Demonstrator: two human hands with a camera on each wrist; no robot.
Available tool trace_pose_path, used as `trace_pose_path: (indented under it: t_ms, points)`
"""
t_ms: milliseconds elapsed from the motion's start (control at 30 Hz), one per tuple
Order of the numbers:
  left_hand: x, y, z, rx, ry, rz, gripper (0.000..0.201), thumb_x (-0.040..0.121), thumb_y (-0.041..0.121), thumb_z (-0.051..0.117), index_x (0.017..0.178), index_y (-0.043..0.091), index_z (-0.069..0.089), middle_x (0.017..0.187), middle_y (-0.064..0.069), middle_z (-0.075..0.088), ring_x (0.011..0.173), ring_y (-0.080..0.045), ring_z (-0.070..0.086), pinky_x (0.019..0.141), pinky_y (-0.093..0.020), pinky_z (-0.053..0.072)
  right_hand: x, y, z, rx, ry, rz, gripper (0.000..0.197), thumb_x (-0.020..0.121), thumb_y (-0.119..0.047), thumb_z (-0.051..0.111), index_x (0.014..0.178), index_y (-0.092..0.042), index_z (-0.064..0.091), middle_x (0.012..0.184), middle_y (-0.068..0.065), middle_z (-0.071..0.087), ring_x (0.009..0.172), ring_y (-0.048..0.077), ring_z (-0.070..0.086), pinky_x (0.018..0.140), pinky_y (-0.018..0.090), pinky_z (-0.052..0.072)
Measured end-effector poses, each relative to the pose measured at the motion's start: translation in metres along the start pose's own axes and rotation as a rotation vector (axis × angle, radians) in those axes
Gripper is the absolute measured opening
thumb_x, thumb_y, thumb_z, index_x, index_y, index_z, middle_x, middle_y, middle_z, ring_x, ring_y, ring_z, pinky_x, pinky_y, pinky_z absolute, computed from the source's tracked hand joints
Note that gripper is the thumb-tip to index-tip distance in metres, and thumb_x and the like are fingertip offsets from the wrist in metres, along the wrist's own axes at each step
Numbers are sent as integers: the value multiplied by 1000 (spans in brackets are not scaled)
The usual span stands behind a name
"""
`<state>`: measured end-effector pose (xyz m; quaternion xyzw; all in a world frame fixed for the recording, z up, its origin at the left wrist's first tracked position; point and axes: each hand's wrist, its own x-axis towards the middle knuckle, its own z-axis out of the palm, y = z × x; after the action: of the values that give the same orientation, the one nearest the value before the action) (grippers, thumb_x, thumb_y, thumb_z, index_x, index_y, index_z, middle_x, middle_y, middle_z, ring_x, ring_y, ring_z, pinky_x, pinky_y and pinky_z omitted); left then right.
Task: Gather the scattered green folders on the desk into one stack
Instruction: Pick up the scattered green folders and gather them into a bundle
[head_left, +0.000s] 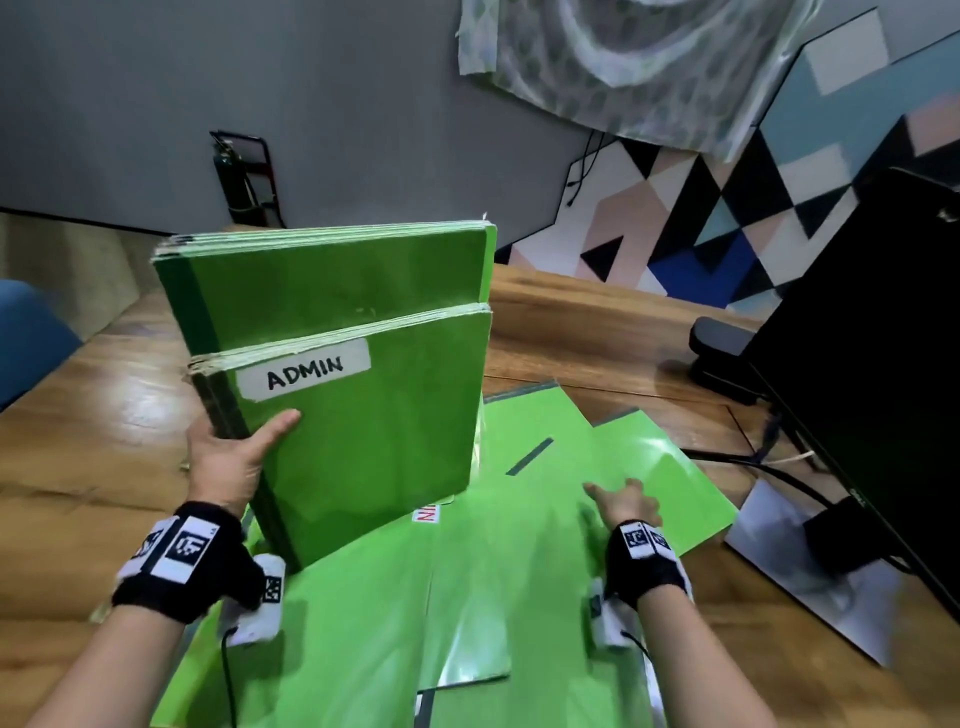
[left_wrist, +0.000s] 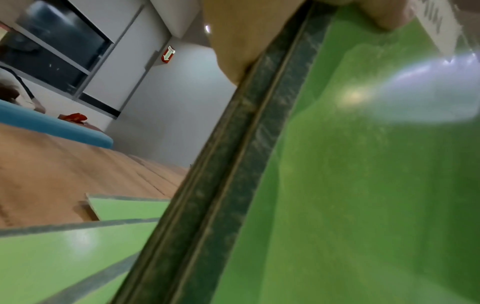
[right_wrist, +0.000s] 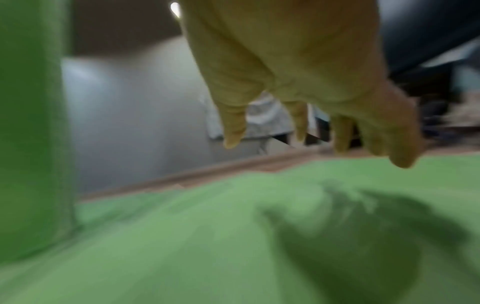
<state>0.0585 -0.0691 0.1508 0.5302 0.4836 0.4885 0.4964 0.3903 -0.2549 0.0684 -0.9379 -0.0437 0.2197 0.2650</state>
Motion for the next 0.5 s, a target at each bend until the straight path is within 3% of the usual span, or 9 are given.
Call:
trace_pose_path:
  t_ms: [67, 100, 200, 300, 333, 400, 467, 500]
  points:
    - [3, -3, -1, -15, 8, -24, 83, 62, 39, 77, 127, 1, 42, 127, -20, 55, 118, -32, 51, 105, -47, 37, 10, 47, -11, 16, 18, 202, 80, 77, -41, 68, 137, -4, 31, 141, 26, 31, 130, 43, 33, 105, 50, 35]
    - [3, -3, 0, -14, 13, -32, 78, 65, 35, 77, 126, 0, 43, 125, -21, 55, 117, -33, 51, 104, -46, 38, 14, 63, -13, 33, 20, 231, 81, 75, -39, 70, 137, -4, 30, 140, 25, 32, 127, 44, 36, 103, 51, 38]
    - [3, 0, 2, -4, 13, -28, 56, 69, 31, 75, 109, 1, 50, 109, -23, 56, 111, -35, 53, 102, -53, 39, 22, 80, -10, 164, 23, 243, 91, 68, -31, 78, 138, -1, 28, 135, 25, 43, 116, 44, 51, 96, 51, 46]
    - [0, 3, 3, 3, 9, -27, 39, 73, 26, 73, 99, 6, 53, 119, -31, 54, 115, -38, 52, 103, -51, 38, 25, 75, -7, 286, 86, 252, 94, 69, -20, 80, 139, 4, 22, 128, 28, 51, 113, 42, 55, 96, 44, 47]
    - [0, 3, 3, -4, 9, -31, 41, 73, 27, 73, 100, 4, 53, 123, -32, 52, 117, -39, 50, 104, -51, 38, 28, 74, -7, 325, 106, 249, 93, 69, -19, 80, 138, 6, 24, 127, 28, 52, 113, 41, 55, 96, 43, 47]
    - [0, 2, 1, -12, -6, -31, 66, 70, 31, 74, 115, -8, 47, 125, -34, 49, 118, -43, 49, 103, -53, 38, 27, 71, -6, 437, 58, 235, 84, 65, -18, 82, 130, 9, 37, 124, 23, 57, 110, 39, 57, 97, 44, 46]
    - [1, 1, -1, -14, -29, -36, 67, 69, 33, 75, 109, -12, 48, 111, -37, 52, 110, -45, 53, 102, -55, 39, 27, 76, -1, 549, -80, 199, 65, 65, -7, 81, 119, 10, 49, 114, 16, 60, 105, 37, 60, 97, 48, 47]
    - [1, 2, -1, -22, -33, -52, 52, 70, 31, 75, 93, -9, 51, 92, -33, 54, 100, -41, 55, 101, -55, 39, 28, 79, 2, 589, -142, 185, 55, 65, -2, 79, 112, 8, 53, 112, 19, 62, 103, 37, 61, 96, 51, 47]
